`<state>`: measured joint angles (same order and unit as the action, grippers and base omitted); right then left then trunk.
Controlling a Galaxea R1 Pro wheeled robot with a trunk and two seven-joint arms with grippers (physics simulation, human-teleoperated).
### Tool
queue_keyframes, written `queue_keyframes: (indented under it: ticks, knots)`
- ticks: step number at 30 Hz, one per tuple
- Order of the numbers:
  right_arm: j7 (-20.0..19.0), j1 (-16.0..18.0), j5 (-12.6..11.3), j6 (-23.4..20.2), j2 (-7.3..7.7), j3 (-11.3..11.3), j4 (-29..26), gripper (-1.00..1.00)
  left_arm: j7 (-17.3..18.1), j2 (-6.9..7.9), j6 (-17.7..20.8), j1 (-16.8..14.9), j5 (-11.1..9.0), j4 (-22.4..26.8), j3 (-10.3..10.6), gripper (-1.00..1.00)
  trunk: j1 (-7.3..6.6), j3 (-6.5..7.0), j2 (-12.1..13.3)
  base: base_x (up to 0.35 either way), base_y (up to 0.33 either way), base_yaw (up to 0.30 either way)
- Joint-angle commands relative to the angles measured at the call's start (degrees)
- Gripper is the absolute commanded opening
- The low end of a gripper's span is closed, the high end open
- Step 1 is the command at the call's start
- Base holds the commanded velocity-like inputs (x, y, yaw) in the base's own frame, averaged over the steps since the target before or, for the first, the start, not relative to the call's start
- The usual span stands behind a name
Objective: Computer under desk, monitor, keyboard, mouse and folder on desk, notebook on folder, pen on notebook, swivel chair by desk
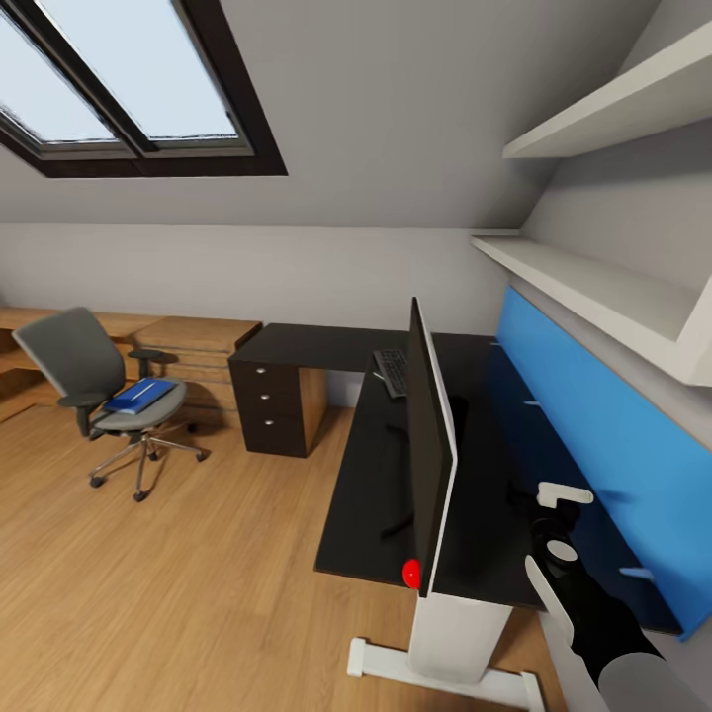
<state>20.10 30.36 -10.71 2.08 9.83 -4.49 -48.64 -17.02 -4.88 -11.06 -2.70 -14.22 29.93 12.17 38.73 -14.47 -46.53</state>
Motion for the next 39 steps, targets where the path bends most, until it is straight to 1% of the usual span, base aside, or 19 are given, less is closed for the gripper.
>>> queue_keyframes:
  ticks: [1, 10, 13, 15, 16, 17, 19, 20, 21, 22, 24, 25, 29, 31, 32, 34, 37, 39]
  knots:
    - [0.4, 0.0, -0.6, 0.3, 0.10, -0.4, 0.0, 1.00, -0.4, 0.12, -0.3, -0.1, -0.6, 0.0, 0.4, 1.00, 0.02, -0.08, -0.1, 0.068, -0.069, 0.000]
    - [0.3, 0.0, -0.7, 0.4, 0.11, -0.4, 0.1, 1.00, -0.5, 0.82, -0.3, -0.1, -0.7, 0.4, 0.3, 1.00, 0.02, -0.08, -0.1, 0.018, -0.018, 0.000]
    - [0.2, 0.0, -0.8, 0.3, 0.11, -0.3, 0.2, 1.00, -0.6, 1.28, -0.3, -0.1, -0.8, 0.5, 0.2, 1.00, 0.02, -0.08, -0.1, 0.003, -0.003, 0.000]
    - [0.1, 0.0, -0.8, 0.1, 0.15, -0.2, 0.4, 1.00, -0.6, 1.86, -0.3, -0.1, -1.2, 0.5, -0.5, 1.00, 0.02, -0.08, -0.1, 0.001, -0.001, 0.000]
    - [0.0, 0.0, -0.8, 0.1, 0.16, -0.2, 0.5, 1.00, -0.6, 2.06, -0.3, -0.1, -1.4, 0.6, -1.0, 1.00, 0.02, -0.08, -0.1, 0.000, 0.000, 0.000]
    - [-0.1, 0.0, -0.8, 0.0, 0.17, -0.1, 0.7, 1.00, -0.4, 2.40, -0.2, -0.1, -1.9, 0.9, -2.5, 1.00, 0.02, -0.08, -0.1, 0.000, 0.000, 0.000]
    - [-0.2, 0.0, -0.8, 0.0, 0.18, -0.1, 1.5, 1.00, -0.3, 2.62, -0.2, -0.1, -2.5, 1.5, -4.4, 1.00, 0.02, -0.08, -0.1, 0.000, 0.000, 0.000]
    - [-0.2, 0.1, -0.8, 0.0, 0.18, -0.1, 2.9, 1.00, -0.1, 2.77, -0.2, -0.1, -3.0, 2.2, -6.5, 1.00, 0.02, -0.08, -0.1, 0.000, 0.000, 0.000]
    - [-0.3, 0.1, -0.8, 0.0, 0.19, -0.1, 3.8, 1.00, -0.1, 2.82, -0.1, -0.1, -3.2, 2.5, -7.5, 1.00, 0.02, -0.08, -0.1, 0.000, 0.000, 0.000]
    - [-0.3, 0.3, -0.9, 0.0, 0.19, -0.1, 5.9, 1.00, 0.0, 2.90, -0.1, -0.1, -3.4, 3.1, -9.5, 1.00, 0.02, -0.08, -0.1, 0.000, 0.000, 0.000]
    - [-0.5, 0.7, -0.9, 0.0, 0.19, -0.1, 7.9, 1.00, 0.1, 2.95, -0.1, -0.1, -3.6, 3.6, -11.2, 1.00, 0.02, -0.08, -0.1, 0.000, 0.000, 0.000]
    - [-0.7, 1.7, -0.9, 0.0, 0.19, -0.1, 9.8, 1.00, 0.2, 2.98, 0.0, -0.1, -3.7, 3.9, -12.4, 1.00, 0.02, -0.08, -0.1, 0.000, 0.000, 0.000]
    - [-1.4, 4.1, -1.0, 0.0, 0.19, -0.1, 13.8, 1.00, 0.2, 3.01, 0.0, -0.1, -3.8, 4.3, -13.9, 1.00, 0.02, -0.08, -0.1, 0.000, 0.000, 0.000]
    - [-1.9, 5.0, -1.2, 0.1, 0.19, -0.1, 16.1, 1.00, 0.2, 3.02, 0.0, -0.1, -3.9, 4.4, -14.3, 1.00, 0.02, -0.08, -0.1, 0.000, 0.000, 0.000]
    - [-2.1, 5.3, -1.4, 0.2, 0.21, -0.1, 16.9, 1.00, 0.2, 3.02, 0.1, -0.1, -3.9, 4.4, -14.3, 1.00, 0.02, -0.08, -0.1, 0.000, 0.000, 0.000]
    - [-4.0, 7.6, -2.3, 0.8, 0.34, -0.1, 22.0, 1.00, 0.3, 3.03, 0.1, -0.1, -3.9, 4.4, -14.6, 1.00, 0.02, -0.08, -0.1, 0.000, 0.000, 0.000]
    - [-5.6, 8.7, -2.5, 1.4, 0.46, 0.0, 24.4, 1.00, 0.3, 3.03, 0.1, -0.1, -3.9, 4.5, -14.6, 1.00, 0.02, -0.08, -0.1, 0.000, 0.000, 0.000]
    - [-6.4, 9.1, -3.1, 1.7, 0.70, 0.3, 25.4, 1.00, 0.3, 2.99, 0.1, -0.1, -3.9, 4.5, -14.5, 1.00, 0.02, -0.08, -0.1, 0.000, 0.000, 0.000]
